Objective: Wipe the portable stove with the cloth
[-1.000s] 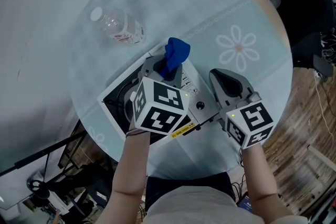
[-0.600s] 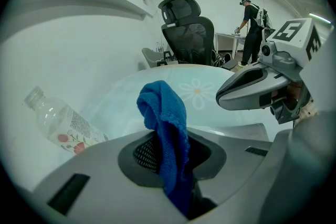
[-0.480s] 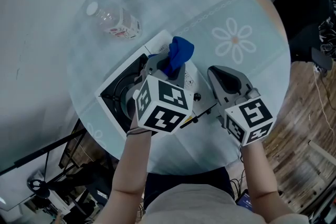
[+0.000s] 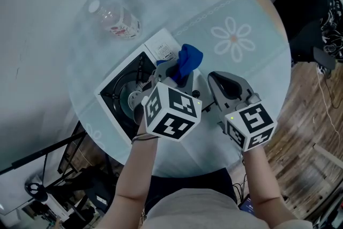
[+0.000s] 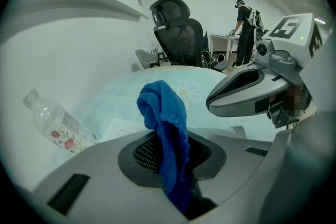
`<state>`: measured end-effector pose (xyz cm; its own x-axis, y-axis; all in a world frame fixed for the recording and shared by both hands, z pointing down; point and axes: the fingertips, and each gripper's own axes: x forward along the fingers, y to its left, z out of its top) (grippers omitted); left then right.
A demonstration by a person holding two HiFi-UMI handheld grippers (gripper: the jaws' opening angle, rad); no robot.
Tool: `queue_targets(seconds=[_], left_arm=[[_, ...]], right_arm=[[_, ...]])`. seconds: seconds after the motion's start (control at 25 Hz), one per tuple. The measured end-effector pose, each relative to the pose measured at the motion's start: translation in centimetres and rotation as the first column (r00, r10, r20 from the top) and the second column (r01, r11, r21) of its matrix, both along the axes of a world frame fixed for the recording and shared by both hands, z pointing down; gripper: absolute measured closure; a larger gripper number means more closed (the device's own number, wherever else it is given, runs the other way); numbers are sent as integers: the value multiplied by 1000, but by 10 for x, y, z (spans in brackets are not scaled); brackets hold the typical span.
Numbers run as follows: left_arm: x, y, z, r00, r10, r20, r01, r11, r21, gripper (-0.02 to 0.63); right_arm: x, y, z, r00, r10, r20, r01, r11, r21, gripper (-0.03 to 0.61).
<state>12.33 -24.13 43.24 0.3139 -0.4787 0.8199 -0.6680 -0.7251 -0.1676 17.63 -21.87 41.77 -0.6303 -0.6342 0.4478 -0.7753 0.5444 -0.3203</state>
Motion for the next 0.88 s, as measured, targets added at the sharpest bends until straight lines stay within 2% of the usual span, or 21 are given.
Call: queue_targets(seconds=[0.52,0.88], left_arm=[[16,27,1,1000,29,9,-29,999,-17,523],[27,42,2,997,62,34,-62,998,-2,523]], right_arm=[[7,21,1,1000,10,23,-9,1000,-14,554],[11,30,7,1000,1,14,-1,1000,-27,554]])
